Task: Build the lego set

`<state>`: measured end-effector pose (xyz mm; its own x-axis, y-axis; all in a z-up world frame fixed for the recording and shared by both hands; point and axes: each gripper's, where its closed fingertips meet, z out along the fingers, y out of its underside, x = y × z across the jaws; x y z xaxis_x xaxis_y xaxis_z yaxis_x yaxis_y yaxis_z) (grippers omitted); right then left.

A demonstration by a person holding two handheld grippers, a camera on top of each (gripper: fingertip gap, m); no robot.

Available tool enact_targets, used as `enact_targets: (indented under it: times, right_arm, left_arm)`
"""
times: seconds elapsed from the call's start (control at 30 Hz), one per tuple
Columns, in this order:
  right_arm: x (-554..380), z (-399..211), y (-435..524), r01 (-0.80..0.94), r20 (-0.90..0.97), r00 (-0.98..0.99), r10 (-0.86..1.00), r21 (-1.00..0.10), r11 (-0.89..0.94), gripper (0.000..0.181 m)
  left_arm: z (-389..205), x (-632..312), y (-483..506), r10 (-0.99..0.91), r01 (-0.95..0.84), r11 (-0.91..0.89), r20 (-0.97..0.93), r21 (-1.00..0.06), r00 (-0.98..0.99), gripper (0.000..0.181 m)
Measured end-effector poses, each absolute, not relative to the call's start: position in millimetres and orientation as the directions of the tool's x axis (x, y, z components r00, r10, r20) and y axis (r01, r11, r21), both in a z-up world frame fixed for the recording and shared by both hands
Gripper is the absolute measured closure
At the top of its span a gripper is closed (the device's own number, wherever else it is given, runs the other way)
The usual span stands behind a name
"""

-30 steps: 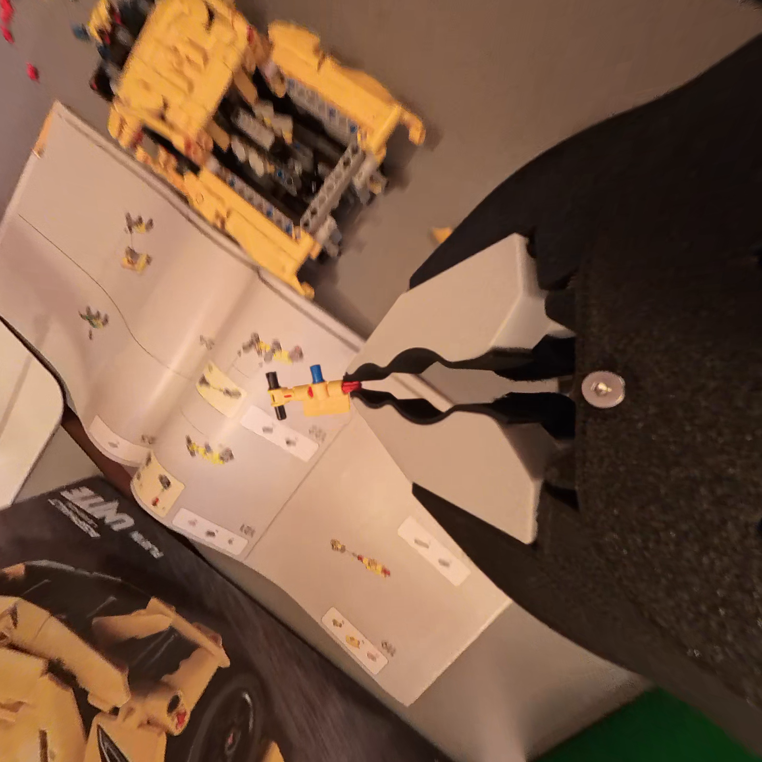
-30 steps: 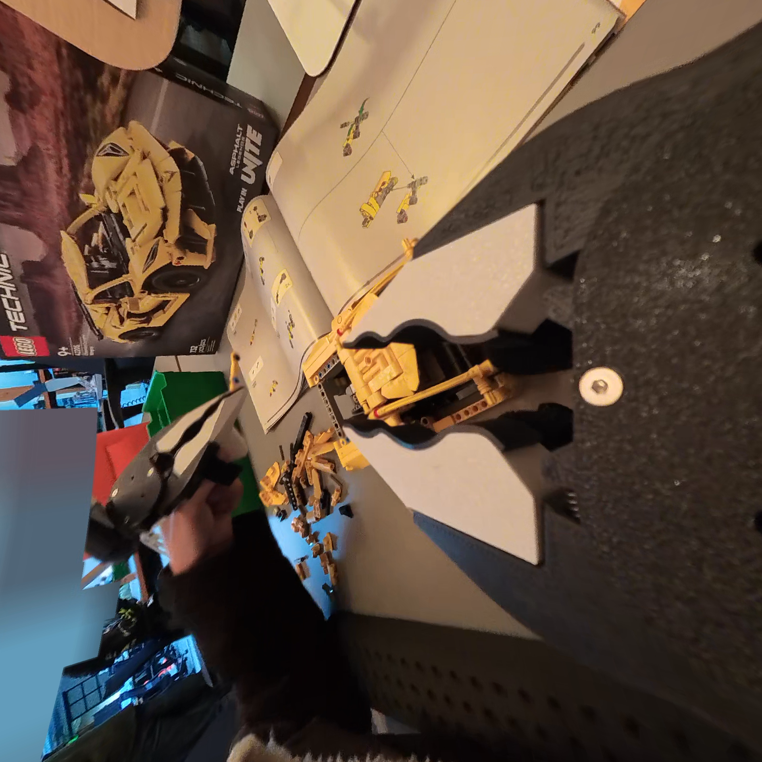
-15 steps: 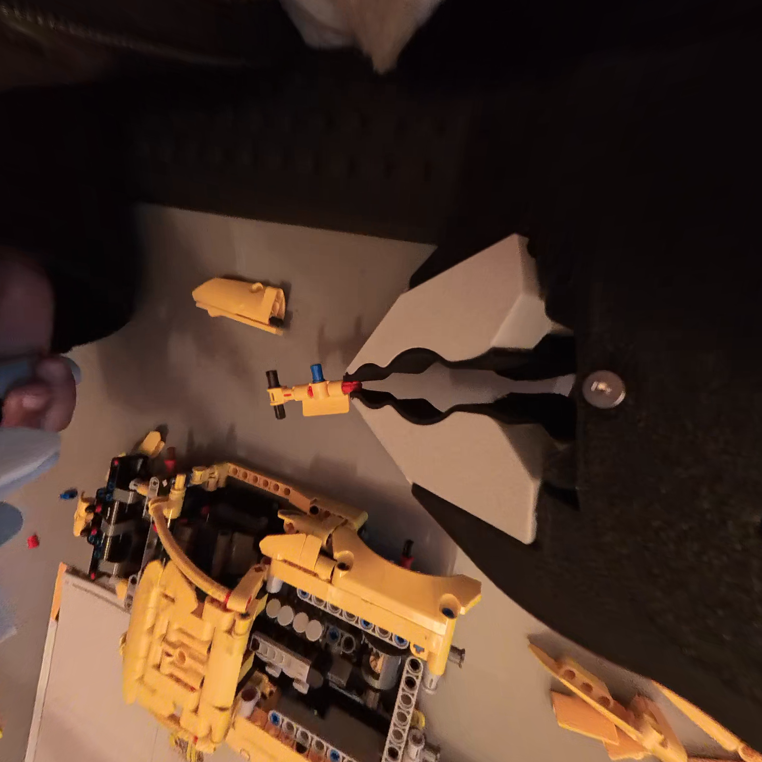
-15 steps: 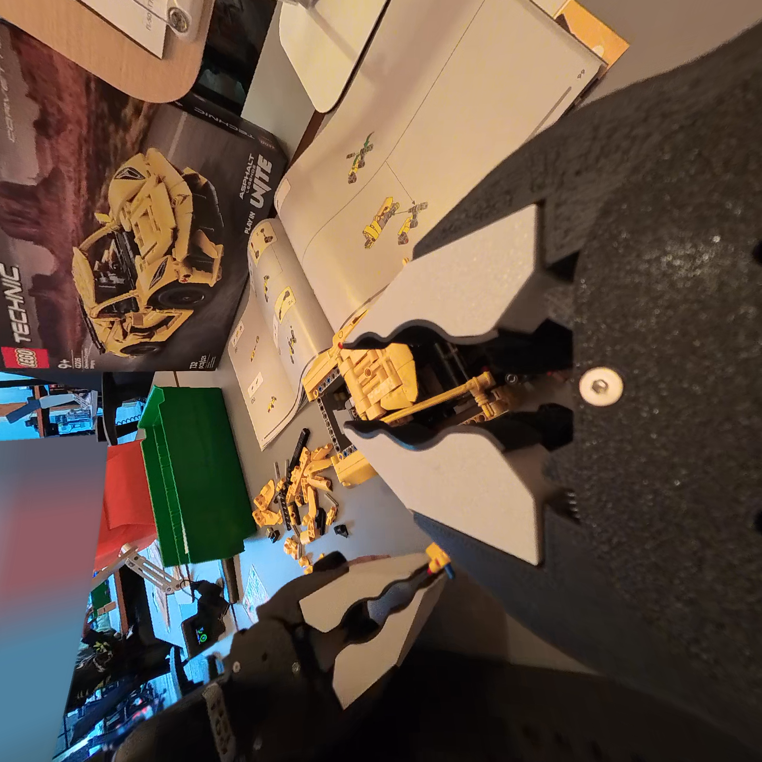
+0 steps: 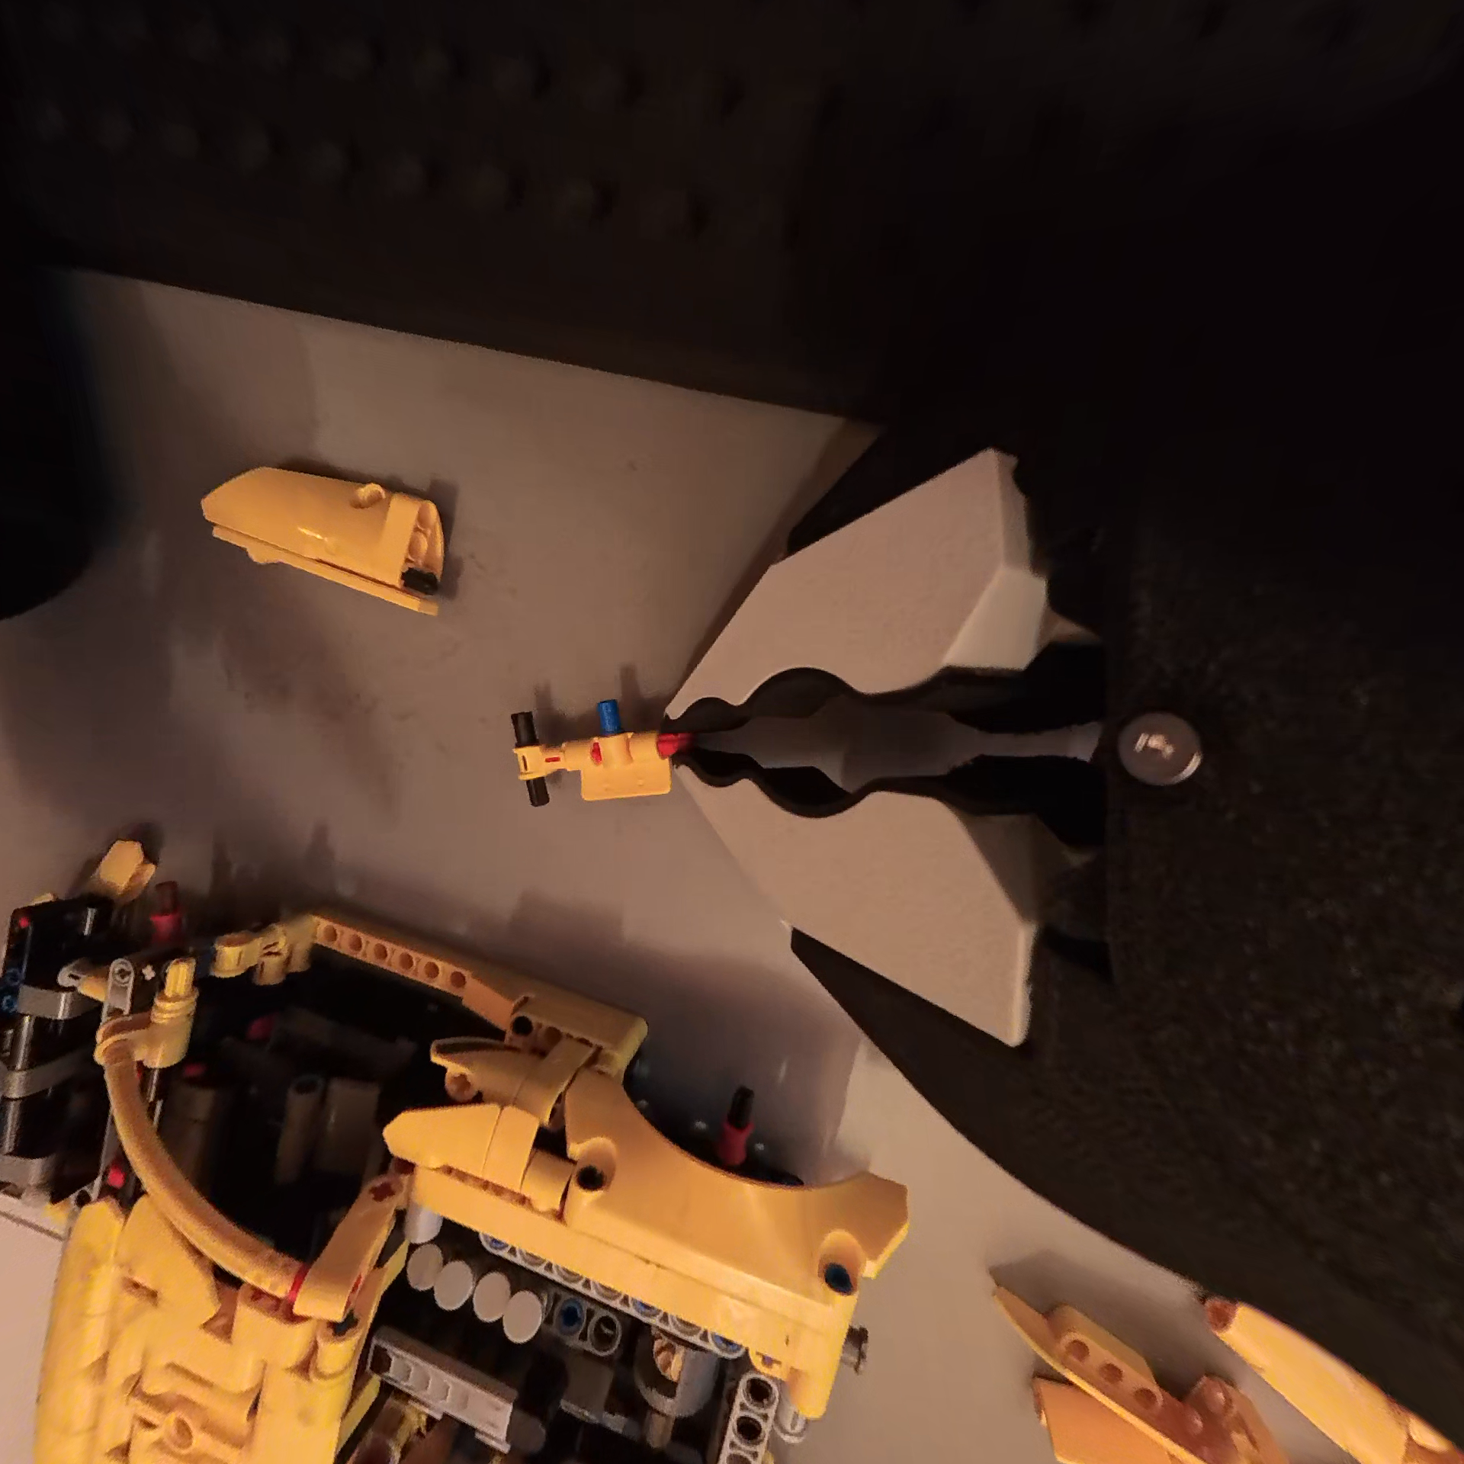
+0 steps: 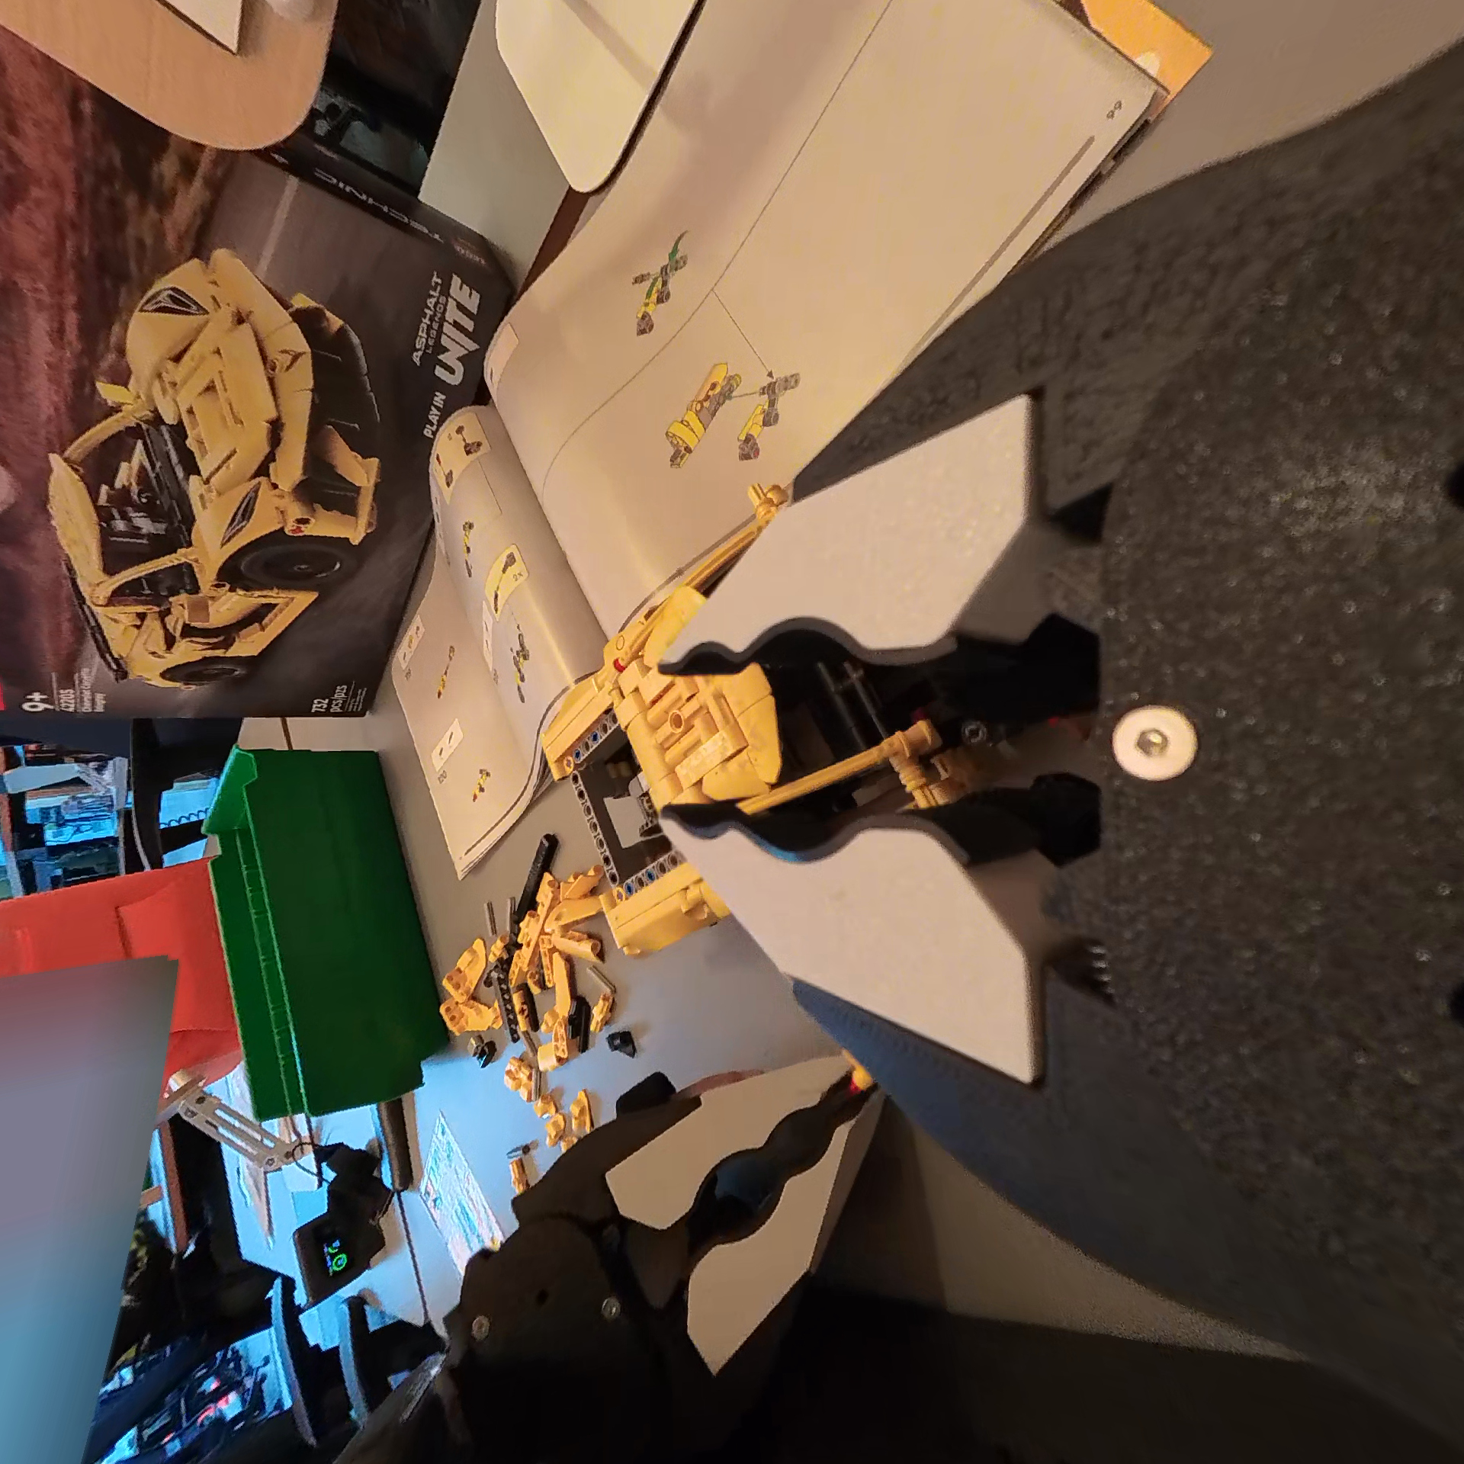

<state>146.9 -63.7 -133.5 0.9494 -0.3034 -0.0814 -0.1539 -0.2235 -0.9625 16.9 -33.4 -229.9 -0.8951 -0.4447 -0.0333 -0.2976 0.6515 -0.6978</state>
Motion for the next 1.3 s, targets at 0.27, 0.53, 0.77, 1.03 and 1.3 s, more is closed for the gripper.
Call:
enact_targets:
  times: [0.27,0.53,0.77,1.03,1.3]
  right_arm:
    - [154.9,-128.6,-73.4,-0.294,-0.233,0.897,-0.376,-0.949,-0.115,0.150]
    - [187.9,-131.8,-107.3,-0.302,-0.230,0.816,-0.530,-0.952,-0.051,0.148]
    - [194.4,-136.0,-113.0,-0.296,-0.223,0.803,-0.552,-0.954,-0.045,0.153]
    - [200.6,-134.9,-121.3,-0.310,-0.241,0.787,-0.567,-0.950,-0.026,0.153]
    - [201.4,-137.9,-119.8,-0.311,-0.252,0.791,-0.557,-0.950,-0.012,0.153]
  left_arm:
    - [-203.4,35.7,-20.8,-0.556,-0.414,0.438,0.120,-0.798,-0.822,0.160]
    - [-166.8,112.2,94.9,-0.899,-0.475,-0.049,0.246,-0.879,-0.362,0.159]
    - [-159.6,124.2,146.5,-0.931,-0.434,-0.224,0.323,-0.873,-0.168,0.159]
    - [-157.2,125.4,147.9,-0.953,-0.406,-0.165,0.251,-0.899,-0.169,0.159]
    - [-162.5,127.2,146.2,-0.955,-0.422,-0.149,0.240,-0.894,-0.172,0.159]
